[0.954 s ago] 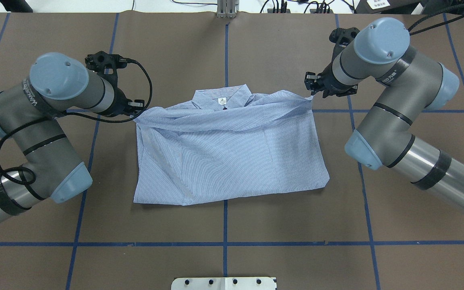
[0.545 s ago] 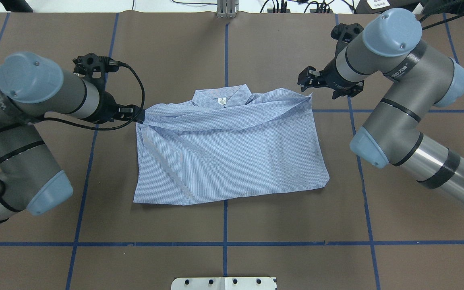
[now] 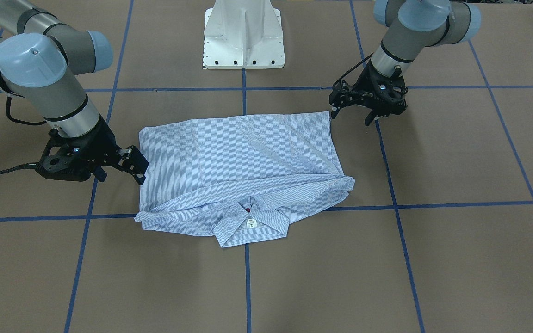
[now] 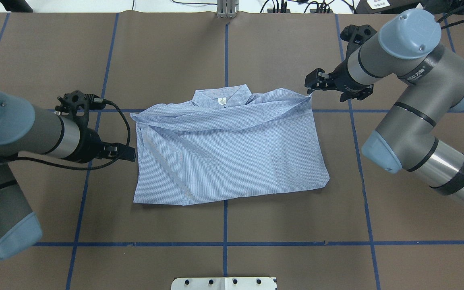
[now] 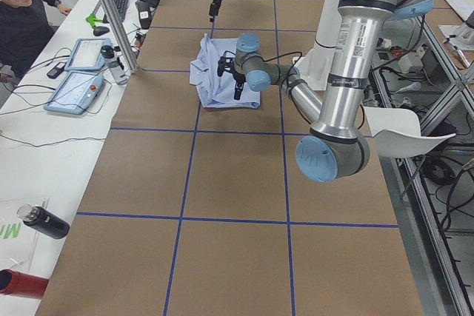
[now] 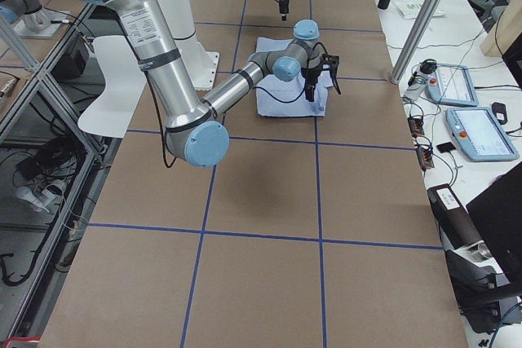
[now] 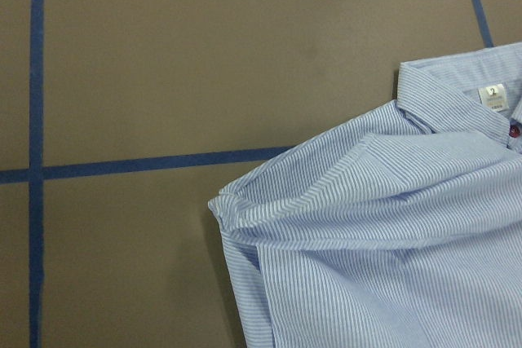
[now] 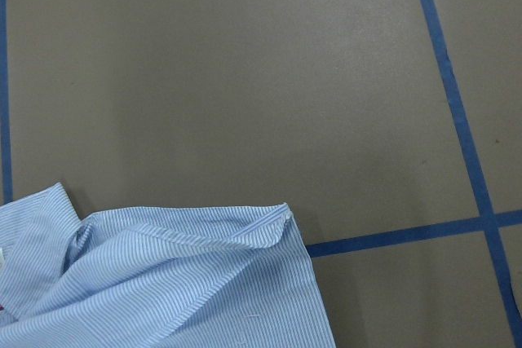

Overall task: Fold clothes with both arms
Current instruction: 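Move the left gripper down to the folded edge nearest the robot and grasp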

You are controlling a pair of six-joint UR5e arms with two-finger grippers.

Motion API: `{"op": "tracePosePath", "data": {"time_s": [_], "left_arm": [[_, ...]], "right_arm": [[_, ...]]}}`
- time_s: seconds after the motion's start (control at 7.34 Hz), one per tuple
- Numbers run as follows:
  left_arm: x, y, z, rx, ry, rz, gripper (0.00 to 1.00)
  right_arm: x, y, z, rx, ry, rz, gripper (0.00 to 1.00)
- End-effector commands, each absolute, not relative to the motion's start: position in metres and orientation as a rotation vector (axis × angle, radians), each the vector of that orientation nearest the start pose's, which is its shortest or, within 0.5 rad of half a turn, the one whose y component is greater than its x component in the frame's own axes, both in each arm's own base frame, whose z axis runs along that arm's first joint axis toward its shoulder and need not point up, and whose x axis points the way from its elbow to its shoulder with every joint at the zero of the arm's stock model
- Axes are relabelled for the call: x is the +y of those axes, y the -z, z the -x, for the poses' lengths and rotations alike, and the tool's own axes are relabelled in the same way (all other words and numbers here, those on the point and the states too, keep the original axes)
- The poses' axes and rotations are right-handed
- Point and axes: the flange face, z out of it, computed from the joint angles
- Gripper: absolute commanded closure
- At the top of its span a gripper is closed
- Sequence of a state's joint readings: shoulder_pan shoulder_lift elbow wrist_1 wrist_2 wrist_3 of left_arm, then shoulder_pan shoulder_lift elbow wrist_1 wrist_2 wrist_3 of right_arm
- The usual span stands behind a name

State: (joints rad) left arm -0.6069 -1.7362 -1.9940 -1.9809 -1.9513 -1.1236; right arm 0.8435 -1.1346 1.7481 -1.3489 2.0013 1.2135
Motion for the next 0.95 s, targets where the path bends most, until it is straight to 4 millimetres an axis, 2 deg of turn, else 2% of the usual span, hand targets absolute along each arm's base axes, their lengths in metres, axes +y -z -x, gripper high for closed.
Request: {"op": "tracePosePath", "data": {"time_s": [0.0, 0.27, 0.41, 0.55, 0.68, 0.82], "left_arm": [[-0.318, -0.367, -0.402, 1.099, 0.022, -0.165, 0.00], [-0.290, -0.365, -0.428, 1.109, 0.067, -0.110, 0.02], [-0.291, -0.354, -0.438, 1.128, 0.072, -0.109, 0.12], [-0.293, -0.349, -0.444, 1.137, 0.070, -0.111, 0.17], [-0.297, -0.348, -0.453, 1.136, 0.067, -0.111, 0.17], [-0.301, -0.355, -0.465, 1.119, 0.064, -0.109, 0.17]], "right_arm": [[-0.533, -0.306, 0.350, -0.915, -0.272, -0.137, 0.00], [-0.532, -0.307, 0.349, -0.914, -0.272, -0.136, 0.00], [-0.532, -0.308, 0.349, -0.912, -0.273, -0.137, 0.00], [-0.532, -0.308, 0.349, -0.911, -0.274, -0.138, 0.00], [-0.532, -0.308, 0.349, -0.909, -0.274, -0.141, 0.00], [-0.532, -0.309, 0.349, -0.907, -0.276, -0.141, 0.00]]}}
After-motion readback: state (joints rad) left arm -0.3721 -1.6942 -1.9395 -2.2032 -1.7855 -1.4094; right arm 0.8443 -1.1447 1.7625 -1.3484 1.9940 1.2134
